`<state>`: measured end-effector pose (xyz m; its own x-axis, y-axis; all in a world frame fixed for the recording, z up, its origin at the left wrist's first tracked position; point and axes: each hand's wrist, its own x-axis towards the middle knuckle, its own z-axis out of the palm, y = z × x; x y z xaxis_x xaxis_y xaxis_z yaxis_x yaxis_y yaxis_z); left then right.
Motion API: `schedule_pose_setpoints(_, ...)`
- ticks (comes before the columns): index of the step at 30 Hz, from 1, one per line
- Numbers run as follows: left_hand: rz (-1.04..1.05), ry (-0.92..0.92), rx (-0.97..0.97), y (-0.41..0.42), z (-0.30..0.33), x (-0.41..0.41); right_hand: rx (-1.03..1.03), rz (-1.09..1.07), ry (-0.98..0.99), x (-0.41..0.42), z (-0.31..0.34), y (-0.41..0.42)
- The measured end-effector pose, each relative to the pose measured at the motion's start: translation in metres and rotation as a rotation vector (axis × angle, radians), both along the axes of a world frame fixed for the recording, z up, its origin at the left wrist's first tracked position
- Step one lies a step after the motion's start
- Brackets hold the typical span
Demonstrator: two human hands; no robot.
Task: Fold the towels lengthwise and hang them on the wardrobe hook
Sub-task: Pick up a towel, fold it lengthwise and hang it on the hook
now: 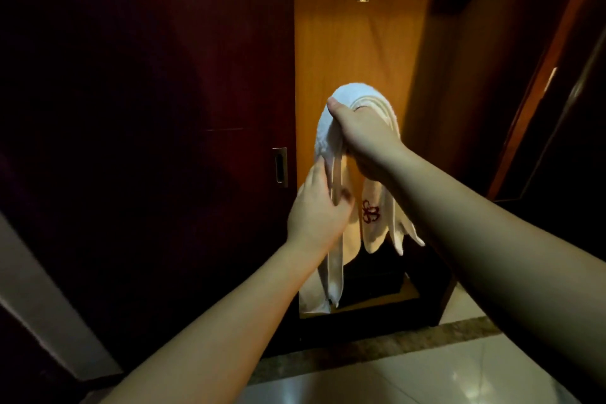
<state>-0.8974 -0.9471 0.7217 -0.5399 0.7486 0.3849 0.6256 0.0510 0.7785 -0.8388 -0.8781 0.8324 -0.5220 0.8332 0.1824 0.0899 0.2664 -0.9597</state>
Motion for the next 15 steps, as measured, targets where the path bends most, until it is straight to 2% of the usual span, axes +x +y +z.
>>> schedule_pose_setpoints(3,0.087,0.132,-0.050,0.005,-0.003,-0.009,-0.027,-0.031,0.012,0.001,0.004,0.006)
schedule_pose_setpoints(10,0.201,0.262,-0.192,0.003,-0.031,-0.036,-0.048,-0.108,0.140,0.011,0.004,0.015)
schedule_pose_setpoints(15,0.329,0.252,-0.344,-0.015,-0.059,-0.089,-0.079,-0.258,0.266,0.025,0.006,0.031)
